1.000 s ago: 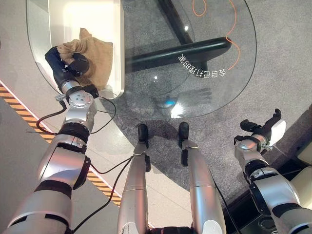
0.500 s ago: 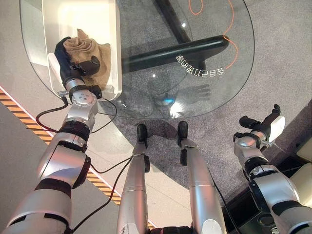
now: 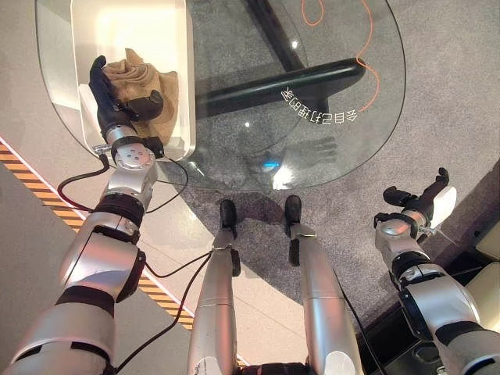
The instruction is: Wipe the table with a cloth and put it in the basket.
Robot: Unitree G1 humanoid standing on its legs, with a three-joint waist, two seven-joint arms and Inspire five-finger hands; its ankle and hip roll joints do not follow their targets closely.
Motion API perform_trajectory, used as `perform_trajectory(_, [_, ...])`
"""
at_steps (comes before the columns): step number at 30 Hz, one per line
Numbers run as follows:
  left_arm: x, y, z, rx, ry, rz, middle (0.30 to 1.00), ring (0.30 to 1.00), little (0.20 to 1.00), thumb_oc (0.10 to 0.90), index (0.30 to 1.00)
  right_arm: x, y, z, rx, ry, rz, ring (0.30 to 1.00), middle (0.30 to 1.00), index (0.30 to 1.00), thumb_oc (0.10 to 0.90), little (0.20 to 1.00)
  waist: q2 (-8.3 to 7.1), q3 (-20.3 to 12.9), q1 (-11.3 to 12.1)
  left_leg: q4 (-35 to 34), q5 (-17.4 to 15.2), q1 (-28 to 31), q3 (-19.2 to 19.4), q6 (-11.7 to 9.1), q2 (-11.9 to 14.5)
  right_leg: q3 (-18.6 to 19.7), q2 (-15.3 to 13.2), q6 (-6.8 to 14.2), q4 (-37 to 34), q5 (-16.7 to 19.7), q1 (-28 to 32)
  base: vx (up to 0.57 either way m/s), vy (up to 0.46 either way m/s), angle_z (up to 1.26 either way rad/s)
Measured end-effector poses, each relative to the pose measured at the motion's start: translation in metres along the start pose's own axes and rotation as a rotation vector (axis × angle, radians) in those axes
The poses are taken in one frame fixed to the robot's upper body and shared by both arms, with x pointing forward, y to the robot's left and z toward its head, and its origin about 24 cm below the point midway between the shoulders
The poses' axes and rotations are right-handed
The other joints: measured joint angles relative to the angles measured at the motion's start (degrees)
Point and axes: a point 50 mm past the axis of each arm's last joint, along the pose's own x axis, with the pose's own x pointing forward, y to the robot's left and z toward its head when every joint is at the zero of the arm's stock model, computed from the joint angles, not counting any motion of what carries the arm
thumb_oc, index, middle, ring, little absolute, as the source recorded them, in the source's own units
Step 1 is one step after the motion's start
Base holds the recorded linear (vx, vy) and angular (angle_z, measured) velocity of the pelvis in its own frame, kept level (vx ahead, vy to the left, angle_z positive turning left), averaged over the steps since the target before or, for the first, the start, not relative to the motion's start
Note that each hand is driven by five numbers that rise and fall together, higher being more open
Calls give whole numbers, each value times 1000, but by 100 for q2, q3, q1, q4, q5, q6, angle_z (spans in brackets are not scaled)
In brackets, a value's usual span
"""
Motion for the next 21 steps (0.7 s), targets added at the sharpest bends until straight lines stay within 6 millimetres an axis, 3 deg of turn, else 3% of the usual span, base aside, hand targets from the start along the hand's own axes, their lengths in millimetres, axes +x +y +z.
perform_trajectory(7, [-4, 6, -6, -57, -27, 14, 900, 900, 900, 800, 900, -17, 9, -37, -78, 96, 185, 900, 900, 900, 800, 900, -7, -6, 15, -466, 28, 983, 27, 20, 44, 69, 49, 87, -528, 72, 970, 8, -6, -4])
perform_trajectory(13, [-4, 22, -14, -58, -22, 44, 900, 900, 900, 800, 900, -27, -2, -79, -165, 211, 256, 900, 900, 900, 800, 900, -23, -15, 15, -1239, 217, 2068, 97, 6, 111, 95, 112, 152, -1411, 351, 2093, 36, -13, -8])
perform_trajectory(21, [-3, 49, -27, -63, -4, 75, 900, 900, 900, 800, 900, -37, -19, -115, -196, 325, 297, 900, 900, 900, 800, 900, -24, -62, 137, -2096, 376, 3264, 232, 62, 131, 74, 67, 204, -2251, 567, 3248, 48, -5, -5])
